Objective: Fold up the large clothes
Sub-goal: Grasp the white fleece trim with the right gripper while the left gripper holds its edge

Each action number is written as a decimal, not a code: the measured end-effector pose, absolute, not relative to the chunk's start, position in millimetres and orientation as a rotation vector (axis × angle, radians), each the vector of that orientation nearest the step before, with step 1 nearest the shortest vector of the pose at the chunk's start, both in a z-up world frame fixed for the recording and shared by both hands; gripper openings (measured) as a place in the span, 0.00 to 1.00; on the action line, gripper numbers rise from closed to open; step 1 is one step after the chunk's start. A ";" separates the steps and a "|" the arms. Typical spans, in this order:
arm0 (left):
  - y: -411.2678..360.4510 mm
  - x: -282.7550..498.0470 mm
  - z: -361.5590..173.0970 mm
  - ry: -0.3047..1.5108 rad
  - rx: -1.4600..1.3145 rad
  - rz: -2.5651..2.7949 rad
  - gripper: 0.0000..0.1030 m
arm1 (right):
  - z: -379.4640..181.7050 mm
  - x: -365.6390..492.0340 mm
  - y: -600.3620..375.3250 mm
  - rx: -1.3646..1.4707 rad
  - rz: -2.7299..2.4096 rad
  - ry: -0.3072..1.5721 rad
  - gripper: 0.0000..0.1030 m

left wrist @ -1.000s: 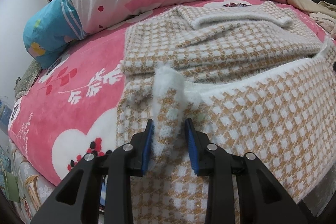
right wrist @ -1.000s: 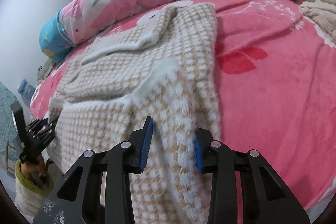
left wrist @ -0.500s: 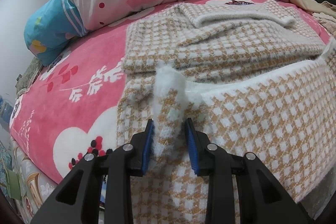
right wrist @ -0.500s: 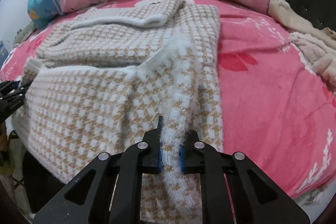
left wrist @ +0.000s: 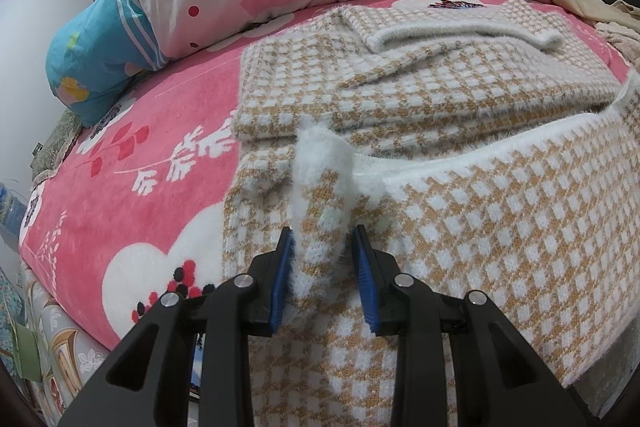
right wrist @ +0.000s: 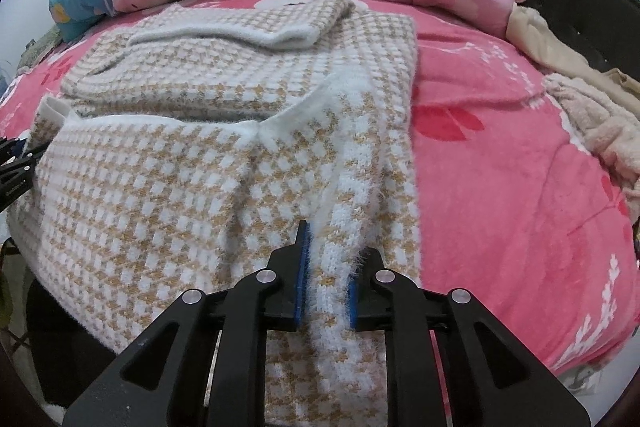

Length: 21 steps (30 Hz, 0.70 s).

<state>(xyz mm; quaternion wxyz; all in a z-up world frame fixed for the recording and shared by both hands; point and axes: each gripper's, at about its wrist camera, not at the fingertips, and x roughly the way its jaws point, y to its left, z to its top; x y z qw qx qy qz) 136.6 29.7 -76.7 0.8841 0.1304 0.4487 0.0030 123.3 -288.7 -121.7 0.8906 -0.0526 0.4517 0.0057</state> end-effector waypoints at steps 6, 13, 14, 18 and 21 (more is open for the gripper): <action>29.0 136.3 -76.9 0.933 0.279 0.008 0.28 | -121.5 123.7 -288.8 -0.115 0.009 0.937 0.15; 29.0 135.8 -76.9 0.933 0.281 0.008 0.28 | -121.3 123.5 -288.4 -0.118 0.007 0.936 0.15; 29.5 135.5 -76.9 0.933 0.281 0.008 0.28 | -121.4 123.3 -288.4 -0.118 0.006 0.936 0.15; 28.6 135.8 -77.1 0.933 0.280 0.007 0.28 | -121.2 122.9 -288.5 -0.121 0.005 0.936 0.15; 28.7 135.7 -77.5 0.933 0.280 0.008 0.28 | -121.3 122.0 -288.8 -0.122 0.003 0.935 0.16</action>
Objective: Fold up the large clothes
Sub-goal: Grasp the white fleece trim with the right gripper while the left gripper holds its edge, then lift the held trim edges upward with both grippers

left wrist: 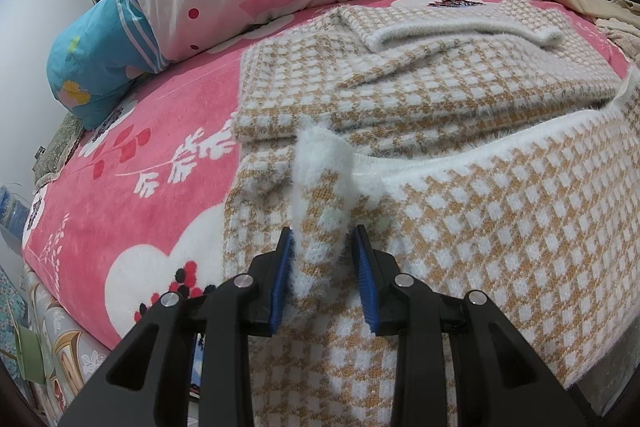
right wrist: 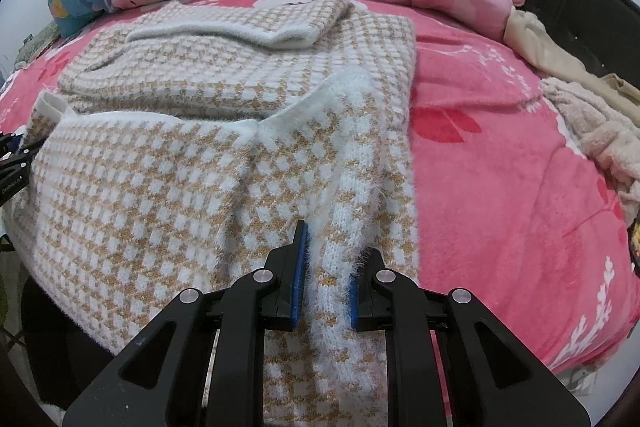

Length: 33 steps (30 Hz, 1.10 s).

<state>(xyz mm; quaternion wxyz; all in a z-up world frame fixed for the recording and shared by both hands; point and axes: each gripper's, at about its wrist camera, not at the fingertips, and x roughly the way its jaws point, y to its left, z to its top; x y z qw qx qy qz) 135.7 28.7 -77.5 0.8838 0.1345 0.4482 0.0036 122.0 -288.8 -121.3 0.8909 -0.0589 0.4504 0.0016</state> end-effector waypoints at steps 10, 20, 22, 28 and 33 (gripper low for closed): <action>29.5 134.7 -76.0 0.921 0.269 0.000 0.28 | -120.7 118.2 -285.9 -0.147 -0.024 0.918 0.14; 38.6 105.2 -41.0 0.777 0.248 0.017 0.08 | -88.7 85.1 -292.4 -0.130 -0.064 0.777 0.08; 39.3 91.7 -26.3 0.724 0.268 0.026 0.07 | -74.0 73.1 -292.2 -0.141 -0.070 0.725 0.07; 47.6 83.5 8.7 0.615 0.257 0.042 0.07 | -43.3 69.4 -296.7 -0.153 -0.080 0.615 0.07; 52.1 107.4 12.4 0.588 0.219 0.051 0.07 | -35.7 93.0 -304.7 -0.130 -0.087 0.568 0.07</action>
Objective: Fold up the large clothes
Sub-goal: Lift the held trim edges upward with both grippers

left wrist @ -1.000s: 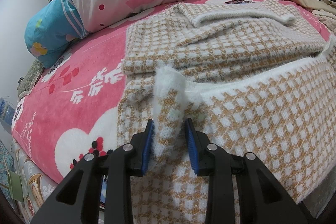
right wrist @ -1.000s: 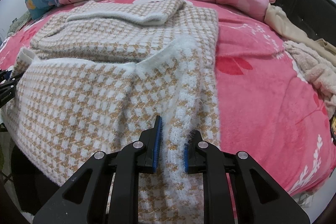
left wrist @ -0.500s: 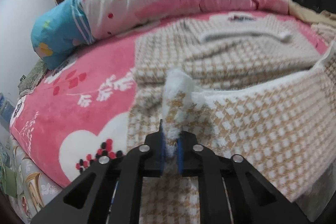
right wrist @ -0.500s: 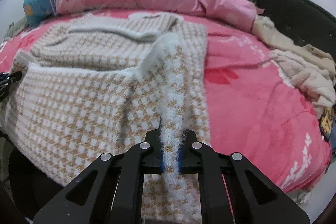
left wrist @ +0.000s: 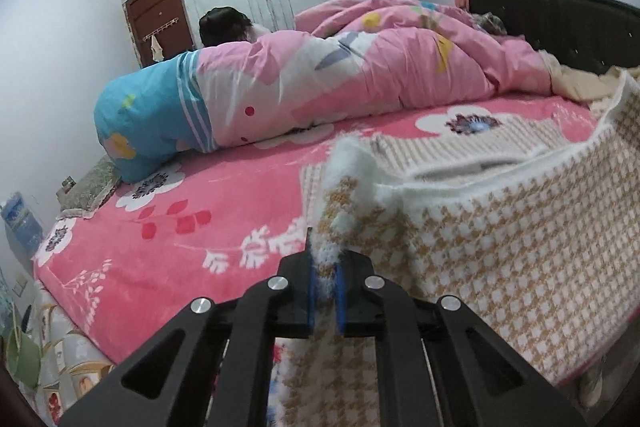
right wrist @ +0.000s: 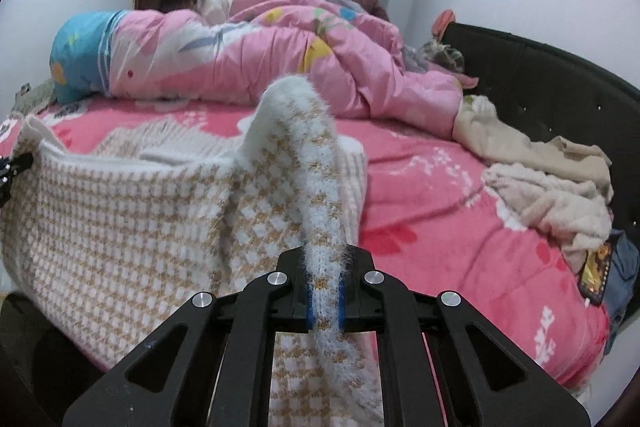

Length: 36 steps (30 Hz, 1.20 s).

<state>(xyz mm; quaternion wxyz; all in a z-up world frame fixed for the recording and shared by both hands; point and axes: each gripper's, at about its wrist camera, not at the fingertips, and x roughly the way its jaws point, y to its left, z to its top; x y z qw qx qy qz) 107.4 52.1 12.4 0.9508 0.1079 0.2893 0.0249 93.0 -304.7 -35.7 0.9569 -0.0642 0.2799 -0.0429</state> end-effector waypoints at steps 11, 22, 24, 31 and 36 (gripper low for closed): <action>62.4 86.5 0.7 0.556 0.161 -0.006 0.07 | -48.7 74.3 -287.4 -0.180 -0.086 0.582 0.07; 68.1 -12.3 8.7 0.492 0.214 -0.040 0.07 | -49.3 -14.6 -267.9 -0.370 -0.100 0.524 0.07; 71.5 -12.3 11.0 0.492 0.180 -0.045 0.07 | -47.8 -13.4 -268.8 -0.361 -0.099 0.517 0.07; 75.3 21.3 8.6 0.517 0.140 -0.045 0.07 | -43.1 18.3 -280.6 -0.252 -0.065 0.504 0.07; 82.7 84.0 -24.8 0.694 0.024 -0.089 0.08 | -77.5 83.0 -295.5 -0.131 0.002 0.632 0.09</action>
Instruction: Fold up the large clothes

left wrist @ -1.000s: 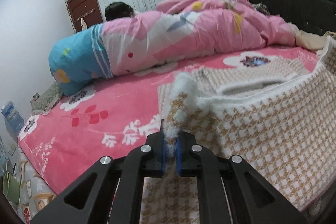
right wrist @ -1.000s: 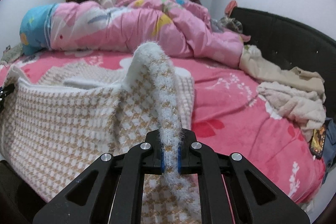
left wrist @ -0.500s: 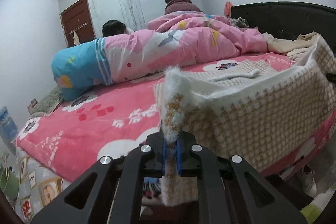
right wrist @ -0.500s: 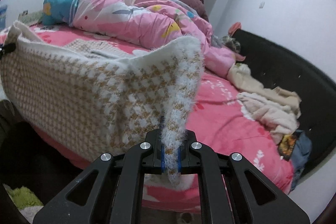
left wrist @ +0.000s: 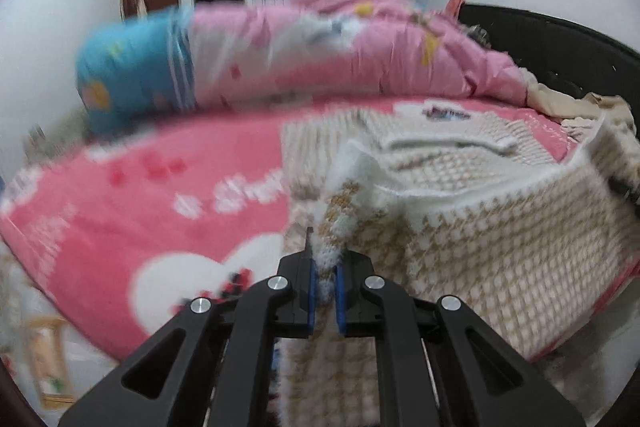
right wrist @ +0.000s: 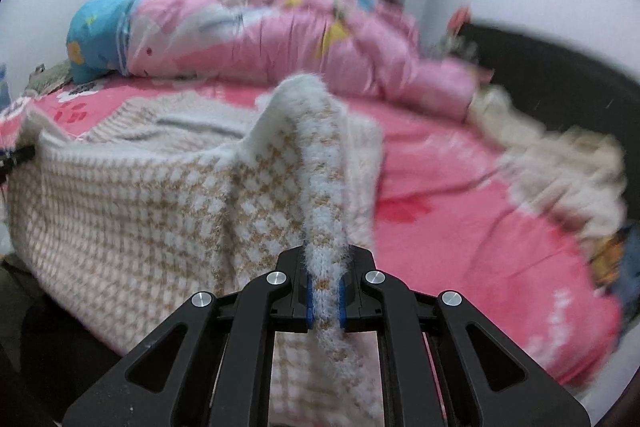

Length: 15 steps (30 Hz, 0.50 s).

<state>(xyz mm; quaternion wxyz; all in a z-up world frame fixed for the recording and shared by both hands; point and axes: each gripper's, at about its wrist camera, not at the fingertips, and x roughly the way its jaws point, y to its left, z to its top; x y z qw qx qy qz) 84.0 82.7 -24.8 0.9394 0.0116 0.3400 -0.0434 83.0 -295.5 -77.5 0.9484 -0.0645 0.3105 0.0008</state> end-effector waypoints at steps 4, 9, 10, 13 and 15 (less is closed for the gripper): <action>87.1 119.6 -51.8 0.840 -0.035 -0.132 0.08 | -117.6 132.1 -327.5 0.088 0.099 0.835 0.14; 98.6 124.6 -55.2 0.890 -0.103 -0.199 0.10 | -117.6 138.1 -342.7 0.195 0.227 0.896 0.36; 101.5 126.0 -55.5 0.901 -0.121 -0.212 0.10 | -116.8 138.5 -342.3 0.199 0.245 0.898 0.40; 106.3 131.4 -56.7 0.927 -0.172 -0.235 0.12 | -115.4 141.9 -333.5 0.164 0.263 0.907 0.47; 108.7 135.0 -58.1 0.947 -0.196 -0.237 0.13 | -117.9 147.1 -326.3 0.129 0.246 0.917 0.47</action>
